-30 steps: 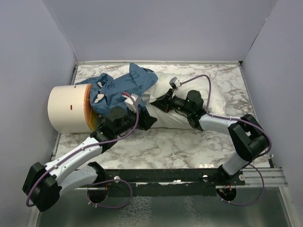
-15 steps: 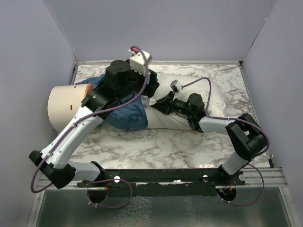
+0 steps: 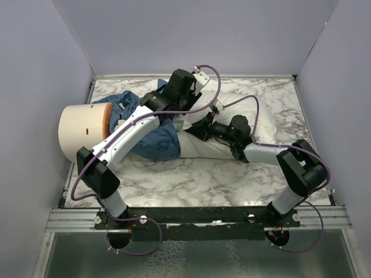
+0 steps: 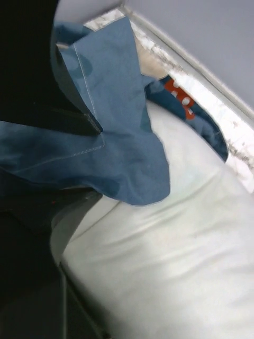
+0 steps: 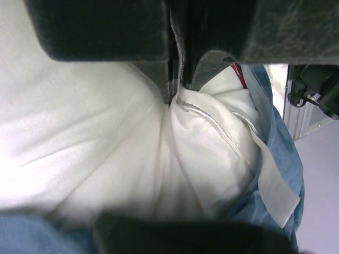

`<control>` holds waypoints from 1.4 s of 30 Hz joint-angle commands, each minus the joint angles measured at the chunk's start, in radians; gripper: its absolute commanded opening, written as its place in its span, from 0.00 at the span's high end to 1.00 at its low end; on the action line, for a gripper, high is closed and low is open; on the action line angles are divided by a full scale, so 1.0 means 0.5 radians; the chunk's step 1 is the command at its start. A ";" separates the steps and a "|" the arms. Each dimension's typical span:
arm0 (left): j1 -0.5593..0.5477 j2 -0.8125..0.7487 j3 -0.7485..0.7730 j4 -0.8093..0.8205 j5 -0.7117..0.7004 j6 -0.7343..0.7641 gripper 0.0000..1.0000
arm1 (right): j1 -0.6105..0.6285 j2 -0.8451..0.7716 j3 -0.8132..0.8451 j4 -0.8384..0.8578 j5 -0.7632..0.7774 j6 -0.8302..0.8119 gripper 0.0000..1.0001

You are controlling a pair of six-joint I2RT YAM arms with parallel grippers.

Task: Put the pillow into the pillowcase
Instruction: Stuff the pillow into the pillowcase.

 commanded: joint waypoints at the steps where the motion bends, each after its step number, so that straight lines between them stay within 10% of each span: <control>1: 0.006 0.046 0.194 0.013 -0.202 0.009 0.80 | 0.012 0.096 -0.118 -0.325 -0.016 0.098 0.99; 3: 0.005 0.054 0.289 0.045 -0.088 -0.061 1.00 | 0.012 0.087 -0.109 -0.316 -0.014 0.097 0.99; 17: 0.006 0.080 0.745 1.541 1.850 -1.450 1.00 | 0.004 -0.306 0.356 -0.175 0.724 -0.158 0.99; 26: 0.140 -0.568 -0.899 2.256 1.697 -1.615 1.00 | 0.000 -0.310 -0.260 -0.126 0.496 -0.366 0.95; 35: 0.376 -0.880 -2.063 2.551 1.629 -1.731 1.00 | 0.002 -1.123 -0.661 -0.532 -0.200 -0.352 0.47; 42: 0.380 -1.113 -2.298 2.662 1.596 -1.775 1.00 | -0.003 -1.774 -0.215 -1.668 0.593 -0.543 0.02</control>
